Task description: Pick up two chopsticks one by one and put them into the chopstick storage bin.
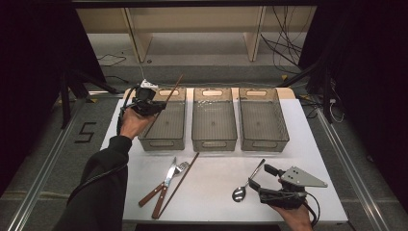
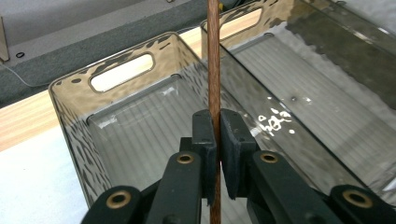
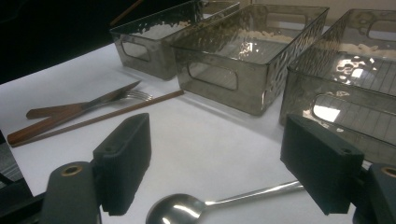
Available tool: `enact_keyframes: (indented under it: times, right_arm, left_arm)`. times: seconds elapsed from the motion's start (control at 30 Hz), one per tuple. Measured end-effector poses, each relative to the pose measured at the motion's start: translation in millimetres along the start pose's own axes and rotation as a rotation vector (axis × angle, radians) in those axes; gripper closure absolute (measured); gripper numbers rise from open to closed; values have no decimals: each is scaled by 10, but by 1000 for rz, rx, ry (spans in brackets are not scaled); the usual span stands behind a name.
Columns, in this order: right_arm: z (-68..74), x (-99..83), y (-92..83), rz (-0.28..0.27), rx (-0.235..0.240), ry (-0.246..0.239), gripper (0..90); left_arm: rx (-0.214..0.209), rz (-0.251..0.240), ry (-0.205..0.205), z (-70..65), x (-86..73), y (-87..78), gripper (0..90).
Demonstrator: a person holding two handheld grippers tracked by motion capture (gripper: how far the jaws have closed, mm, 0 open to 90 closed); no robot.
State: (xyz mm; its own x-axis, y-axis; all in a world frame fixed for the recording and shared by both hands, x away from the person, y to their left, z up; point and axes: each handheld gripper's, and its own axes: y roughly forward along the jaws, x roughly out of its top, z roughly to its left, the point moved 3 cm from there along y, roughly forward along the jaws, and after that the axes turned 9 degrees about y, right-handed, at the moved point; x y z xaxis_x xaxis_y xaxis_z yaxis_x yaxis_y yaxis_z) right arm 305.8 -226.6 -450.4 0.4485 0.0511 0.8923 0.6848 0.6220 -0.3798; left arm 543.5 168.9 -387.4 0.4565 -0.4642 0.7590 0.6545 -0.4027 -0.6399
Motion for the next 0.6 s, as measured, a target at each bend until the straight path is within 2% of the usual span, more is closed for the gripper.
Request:
enact_keyframes:
  times: [0.07,0.17,0.6]
  right_arm:
    - [-2,-2,2,-1,0,2,251]
    - [-1,-2,2,-1,2,1,252]
    - [1,-2,2,0,4,2,252]
  left_arm:
    - [5,-5,-19,36,-8,24,843]
    - [9,-4,-26,73,-21,57,843]
    - [43,26,-23,113,-132,196,841]
